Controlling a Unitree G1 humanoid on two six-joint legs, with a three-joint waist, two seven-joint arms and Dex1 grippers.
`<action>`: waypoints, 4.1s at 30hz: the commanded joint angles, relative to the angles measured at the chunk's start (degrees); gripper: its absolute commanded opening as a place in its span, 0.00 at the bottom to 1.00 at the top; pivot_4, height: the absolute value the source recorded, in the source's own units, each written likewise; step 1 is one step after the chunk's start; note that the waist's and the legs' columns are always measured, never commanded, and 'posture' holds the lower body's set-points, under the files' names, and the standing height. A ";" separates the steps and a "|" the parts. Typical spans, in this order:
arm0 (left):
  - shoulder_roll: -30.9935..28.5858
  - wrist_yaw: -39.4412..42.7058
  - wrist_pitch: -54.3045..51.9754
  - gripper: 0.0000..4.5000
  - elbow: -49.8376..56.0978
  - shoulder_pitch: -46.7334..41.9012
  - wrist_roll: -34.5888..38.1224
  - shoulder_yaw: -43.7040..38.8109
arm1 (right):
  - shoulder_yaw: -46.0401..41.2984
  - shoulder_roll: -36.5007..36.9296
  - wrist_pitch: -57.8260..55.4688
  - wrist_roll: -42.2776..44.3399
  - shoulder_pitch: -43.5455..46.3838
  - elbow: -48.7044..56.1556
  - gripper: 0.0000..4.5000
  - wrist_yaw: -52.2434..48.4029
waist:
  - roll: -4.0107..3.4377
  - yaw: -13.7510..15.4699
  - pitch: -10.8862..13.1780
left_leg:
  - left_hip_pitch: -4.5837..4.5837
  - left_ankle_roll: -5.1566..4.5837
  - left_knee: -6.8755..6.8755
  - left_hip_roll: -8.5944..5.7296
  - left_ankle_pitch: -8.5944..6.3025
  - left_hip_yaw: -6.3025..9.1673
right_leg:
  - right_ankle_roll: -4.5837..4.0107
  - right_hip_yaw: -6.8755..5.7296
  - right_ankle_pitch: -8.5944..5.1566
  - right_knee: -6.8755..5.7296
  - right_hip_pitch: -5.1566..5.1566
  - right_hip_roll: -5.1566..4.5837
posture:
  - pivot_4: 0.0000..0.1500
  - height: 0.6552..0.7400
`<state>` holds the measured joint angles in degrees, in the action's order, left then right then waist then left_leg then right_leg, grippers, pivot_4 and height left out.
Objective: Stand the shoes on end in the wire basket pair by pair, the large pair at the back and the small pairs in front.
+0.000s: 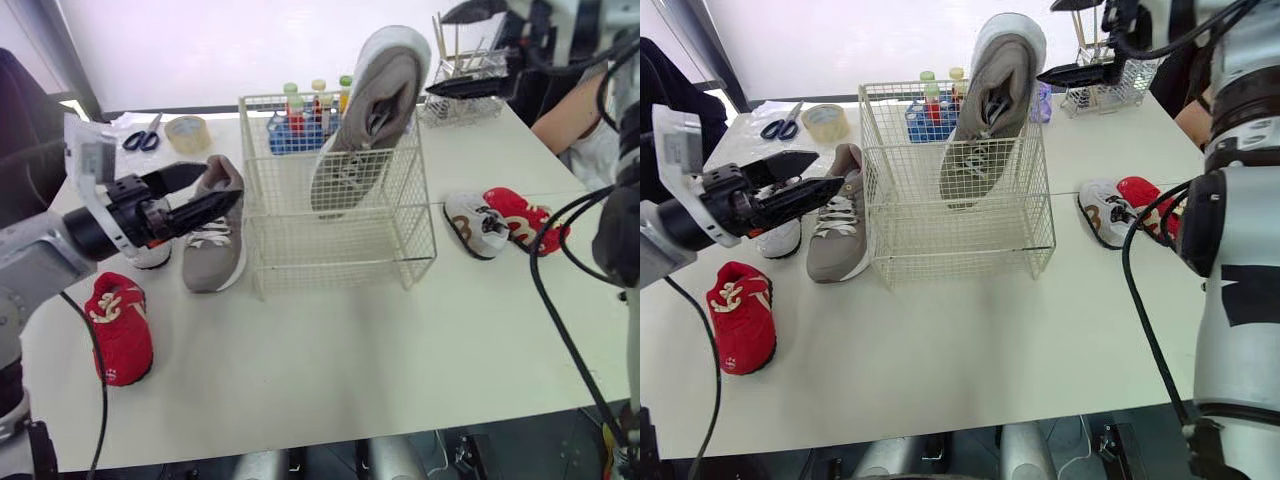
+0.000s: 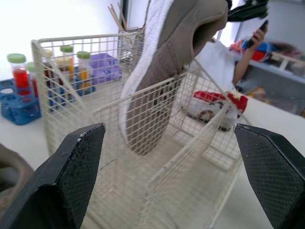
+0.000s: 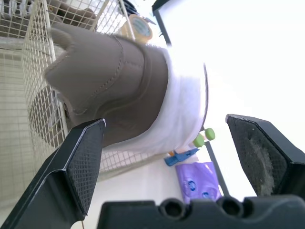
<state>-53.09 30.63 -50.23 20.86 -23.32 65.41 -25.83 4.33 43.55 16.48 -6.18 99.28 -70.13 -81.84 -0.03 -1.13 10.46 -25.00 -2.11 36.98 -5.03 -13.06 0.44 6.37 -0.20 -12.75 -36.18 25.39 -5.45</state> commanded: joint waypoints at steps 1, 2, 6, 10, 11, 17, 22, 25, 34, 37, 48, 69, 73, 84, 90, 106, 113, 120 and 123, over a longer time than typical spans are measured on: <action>-4.16 1.34 3.48 1.00 -5.32 -1.08 -7.63 -1.87 | -5.60 1.18 -5.45 8.23 -0.50 8.71 0.98 -5.38 | -0.01 -0.08 0.00 | 0.00 0.00 0.00 0.00 0.00 0.00 | 0.00 0.00 0.00 -0.01 0.00 0.01 | 1.00 1.00; -5.36 1.53 4.71 1.00 -8.41 -2.09 -10.68 -0.79 | -7.22 0.89 -9.35 11.55 -1.85 12.78 0.98 -7.43 | -0.01 -0.09 0.00 | 0.00 0.00 -0.01 0.01 0.00 -0.01 | 0.00 0.00 0.00 0.00 0.00 0.02 | 1.00 1.00; -7.25 3.52 8.08 1.00 -20.92 -9.43 -19.55 4.94 | -10.72 -0.55 -28.98 25.14 -11.32 36.42 0.98 -10.30 | -0.01 0.31 -0.01 | 0.01 -0.03 0.04 0.03 0.01 0.00 | 0.01 -0.01 0.00 -0.02 -0.04 0.01 | 1.00 1.00; -5.83 7.54 10.67 1.00 -34.06 -19.74 -27.52 12.48 | -11.80 -2.53 -43.02 35.15 -22.14 58.57 0.98 -5.14 | 0.05 0.73 -0.04 | 0.00 -0.15 0.13 -0.03 0.05 0.09 | 0.02 -0.06 0.01 -0.10 -0.10 -0.08 | 1.00 1.00; -4.85 8.59 11.48 1.00 -37.97 -22.67 -29.80 14.68 | -11.86 -3.25 -45.30 36.98 -24.49 62.71 0.98 -3.48 | 0.06 0.97 -0.05 | 0.00 -0.18 0.20 -0.03 0.03 0.08 | 0.02 -0.07 0.01 -0.10 -0.10 -0.07 | 1.00 1.00; 2.25 14.28 17.24 1.00 -61.91 -37.51 -41.20 22.70 | -12.19 -5.22 -52.94 44.00 -32.29 75.94 0.98 4.67 | 0.13 1.77 -0.08 | -0.01 -0.32 0.33 -0.08 0.05 -0.05 | 0.03 -0.10 0.02 -0.18 -0.09 -0.11 | 1.00 1.00; 9.75 15.48 25.46 1.00 -83.54 -45.98 -47.54 23.40 | -13.30 -5.56 -57.78 49.10 -36.50 82.94 0.98 11.48 | 0.21 1.82 -0.11 | -0.05 -0.40 0.35 -0.07 0.01 -0.05 | 0.04 -0.12 0.02 -0.17 -0.06 -0.11 | 1.00 1.00; 12.37 15.12 28.18 1.00 -89.61 -48.28 -49.33 22.25 | -13.85 -5.16 -59.50 51.14 -37.88 85.42 0.98 14.75 | 0.22 1.64 -0.11 | -0.16 -0.44 0.43 -0.06 -0.01 -0.07 | 0.05 -0.11 0.03 -0.17 0.02 -0.14 | 1.00 1.00; 18.83 8.01 31.43 0.94 -96.49 -48.12 -56.47 22.27 | -13.16 -1.34 -61.94 53.09 -42.29 90.92 0.99 19.51 | 0.25 1.82 -0.11 | -0.35 -0.81 0.60 -0.03 -0.23 -0.06 | 0.08 -0.07 0.04 -0.20 0.13 -0.14 | 1.00 1.00; 19.28 5.67 31.13 0.73 -97.04 -47.80 -56.87 20.80 | -13.38 -0.30 -62.14 53.67 -43.20 91.85 1.00 20.40 | 0.26 1.77 -0.12 | -0.35 -0.93 0.81 -0.02 -0.32 -0.05 | 0.09 -0.07 0.05 -0.23 0.04 -0.14 | 1.00 1.00; 16.69 1.14 36.58 0.01 -93.94 -55.72 -51.77 10.02 | -12.56 1.62 -59.61 53.02 -44.08 90.30 1.00 19.97 | 0.51 1.72 0.01 | -0.48 -0.97 0.96 0.00 -0.35 -0.05 | 0.18 -0.08 0.10 -0.23 0.10 -0.14 | 1.00 1.00; 39.64 -12.55 86.05 0.01 -71.17 -66.76 -48.05 4.53 | -12.52 2.12 -59.15 53.00 -44.26 91.64 1.00 23.13 | 0.88 1.87 0.19 | -0.58 -0.87 1.07 -0.06 -0.31 -0.12 | 0.45 -0.10 0.26 0.03 0.01 -0.19 | 1.00 1.00; 44.82 -11.40 95.67 0.01 -73.38 -66.80 -48.76 6.07 | -13.37 2.80 -60.79 54.36 -44.89 93.51 1.00 25.15 | 0.88 1.91 0.19 | -0.59 -0.89 1.07 -0.07 -0.31 -0.15 | 0.46 -0.10 0.26 0.07 0.00 -0.21 | 1.00 1.00; 51.27 -17.71 111.65 0.01 -87.84 -64.65 -59.42 11.37 | -15.84 5.48 -64.98 58.88 -46.21 97.93 1.00 30.53 | 0.88 1.98 0.19 | -0.57 -1.10 1.12 -0.08 -0.43 -0.16 | 0.46 -0.10 0.26 0.10 -0.06 -0.21 | 1.00 1.00; 51.23 -25.18 113.70 0.01 -91.18 -62.77 -65.21 13.78 | -16.52 6.79 -66.78 61.52 -46.18 99.54 1.00 33.33 | 0.87 1.93 0.18 | -0.56 -1.14 1.10 -0.03 -0.45 -0.16 | 0.46 -0.10 0.26 0.06 -0.01 -0.18 | 1.00 1.00; 52.35 -35.26 105.65 0.01 -92.14 -55.50 -69.30 15.97 | -16.02 8.77 -67.67 63.82 -45.87 99.54 1.00 35.42 | 0.85 2.08 0.12 | -0.47 -1.18 1.11 -0.05 -0.49 -0.16 | 0.46 -0.10 0.26 0.07 -0.13 -0.22 | 1.00 1.00; 54.13 -33.27 102.37 0.50 -87.52 -51.73 -64.82 14.66 | -15.51 8.54 -66.61 62.70 -46.13 98.53 1.00 34.13 | 0.70 2.10 -0.09 | -0.27 -1.18 1.15 -0.04 -0.51 -0.15 | 0.46 -0.10 0.26 0.07 -0.37 -0.23 | 1.00 1.00; 54.63 -28.70 95.75 0.99 -72.61 -44.42 -59.65 15.72 | -14.83 8.36 -64.86 61.25 -46.11 97.09 1.00 32.32 | 0.56 2.03 -0.34 | -0.13 -1.18 1.16 -0.04 -0.51 -0.15 | 0.46 -0.09 0.26 0.07 -0.51 -0.23 | 1.00 1.00; 53.52 -26.51 89.26 0.99 -62.33 -40.01 -57.51 16.34 | -14.69 8.13 -64.33 60.78 -46.25 96.82 1.00 31.82 | 0.56 1.91 -0.34 | -0.13 -1.18 1.16 -0.02 -0.51 -0.15 | 0.46 -0.08 0.26 0.08 -0.50 -0.22 | 1.00 1.00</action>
<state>1.30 3.05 42.61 -46.94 -64.97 6.01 -9.74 -9.38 51.09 -49.37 54.80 52.51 26.66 -49.65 0.53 0.77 10.12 -25.14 -3.29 38.14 -5.06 -13.57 0.29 6.83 -0.29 -12.48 -36.10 24.90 -5.67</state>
